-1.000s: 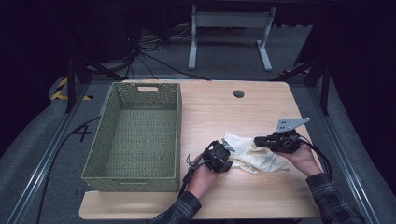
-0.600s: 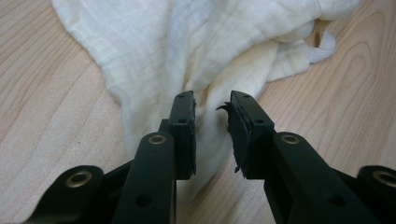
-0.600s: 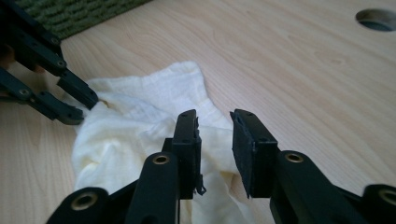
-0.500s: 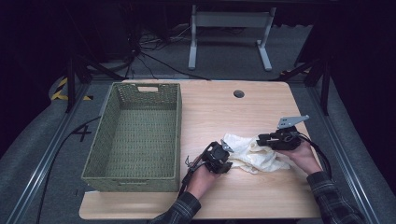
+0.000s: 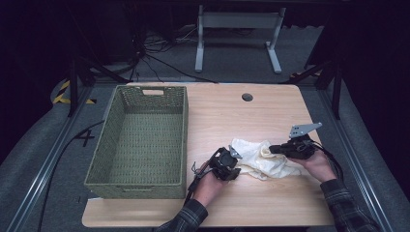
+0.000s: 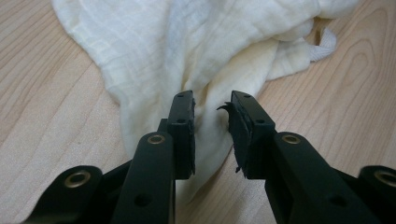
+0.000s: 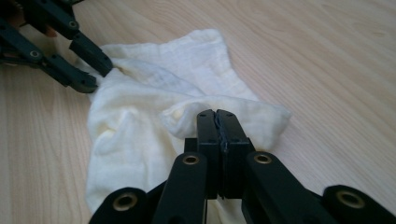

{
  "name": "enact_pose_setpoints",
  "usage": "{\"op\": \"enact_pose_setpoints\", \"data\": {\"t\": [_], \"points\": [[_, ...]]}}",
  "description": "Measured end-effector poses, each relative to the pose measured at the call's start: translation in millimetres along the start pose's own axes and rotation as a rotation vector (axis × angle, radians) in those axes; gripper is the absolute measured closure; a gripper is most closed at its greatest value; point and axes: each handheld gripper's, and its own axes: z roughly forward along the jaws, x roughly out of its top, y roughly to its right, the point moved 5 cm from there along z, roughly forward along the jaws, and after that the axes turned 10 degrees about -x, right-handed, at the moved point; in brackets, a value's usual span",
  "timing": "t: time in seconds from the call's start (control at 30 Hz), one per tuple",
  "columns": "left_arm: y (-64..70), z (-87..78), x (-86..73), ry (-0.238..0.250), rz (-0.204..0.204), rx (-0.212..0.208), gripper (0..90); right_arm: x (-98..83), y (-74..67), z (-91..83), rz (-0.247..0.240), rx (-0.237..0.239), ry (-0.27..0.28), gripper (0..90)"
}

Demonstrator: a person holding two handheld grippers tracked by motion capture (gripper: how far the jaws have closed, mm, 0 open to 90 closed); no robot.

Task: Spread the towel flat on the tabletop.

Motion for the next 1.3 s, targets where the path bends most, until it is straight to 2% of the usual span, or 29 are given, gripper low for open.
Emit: {"op": "enact_pose_setpoints", "data": {"t": [0.03, 0.07, 0.1, 0.2, 0.23, 0.33, 0.37, 0.4, 0.43, 0.5, 0.53, 0.6, 0.73, 0.83, 0.87, 0.93, 0.97, 1.07, 1.1, 1.17, 1.3], "points": [[0.0, 0.1, 0.1, 0.001, 0.002, 0.002, 71.0, -0.3, 2.5, -2.4, 0.004, -0.013, 0.007, 89.8], [0.3, 0.3, 0.1, 0.001, 0.002, 0.0, 71.0, -1.5, 9.6, -10.1, 0.029, -0.05, 0.021, 89.8], [0.3, 0.3, 0.1, 0.001, 0.002, 0.0, 71.0, -1.5, 9.6, -10.1, 0.029, -0.05, 0.021, 89.8], [0.0, 0.0, 0.0, 0.0, -0.001, 0.001, 71.1, -7.8, 23.6, -20.5, 0.057, -0.135, 0.029, 89.8], [0.0, 0.0, 0.1, 0.0, -0.001, 0.001, 71.1, -13.4, 33.8, -25.2, 0.086, -0.195, 0.026, 89.9], [0.1, 0.2, 0.2, 0.0, -0.003, 0.001, 71.6, -20.3, 50.1, -30.4, 0.124, -0.293, 0.013, 89.9], [0.1, -0.2, 0.2, -0.006, -0.004, -0.001, 71.6, -20.3, 50.1, -30.4, 0.124, -0.293, 0.013, 89.9], [-0.1, 0.1, 0.2, -0.001, -0.006, 0.0, 72.1, -26.2, 62.4, -31.4, 0.145, -0.36, -0.007, 89.9], [-0.1, 0.1, 0.2, -0.001, -0.006, 0.0, 72.2, -26.2, 62.4, -31.4, 0.145, -0.36, -0.007, 89.9], [0.0, 0.1, 0.4, -0.004, -0.005, -0.001, 72.2, -34.3, 75.0, -30.0, 0.169, -0.435, -0.041, 89.6], [-0.2, 0.2, 0.5, -0.002, -0.005, -0.001, 72.2, -37.1, 78.7, -29.2, 0.187, -0.45, -0.045, 88.9], [-0.8, -0.4, 0.6, -0.006, -0.008, -0.007, 72.2, -39.4, 82.0, -30.2, 0.2, -0.462, -0.032, 81.4], [2.2, -6.9, 2.8, -0.003, -0.005, -0.004, 71.1, -36.6, 72.0, -41.9, 0.195, -0.384, 0.023, 78.1], [7.3, -9.8, 5.0, 0.016, 0.012, -0.02, 70.1, -39.5, 55.6, -47.8, 0.172, -0.313, 0.023, 77.7], [13.8, -10.0, 8.1, 0.032, 0.023, -0.045, 69.9, -40.3, 50.4, -49.2, 0.167, -0.296, 0.024, 77.4], [20.3, -7.3, 11.5, 0.034, 0.042, -0.061, 69.9, -42.3, 41.1, -52.3, 0.155, -0.273, 0.02, 77.1], [20.3, -7.3, 11.5, 0.034, 0.042, -0.061, 69.8, -42.3, 41.1, -52.3, 0.155, -0.273, 0.02, 77.1], [29.7, 3.8, 19.4, 0.037, 0.065, -0.101, 69.9, -47.6, 25.2, -57.8, 0.145, -0.226, 0.013, 76.1], [29.7, 3.8, 19.4, 0.037, 0.065, -0.101, 69.9, -47.6, 25.2, -57.8, 0.145, -0.226, 0.013, 76.1], [35.1, 11.3, 24.7, 0.03, 0.08, -0.118, 69.9, -51.3, 18.5, -58.4, 0.146, -0.194, 0.008, 75.2], [40.0, 25.9, 32.3, 0.007, 0.102, -0.136, 70.0, -59.2, 5.1, -57.0, 0.119, -0.154, -0.02, 73.5]]}}
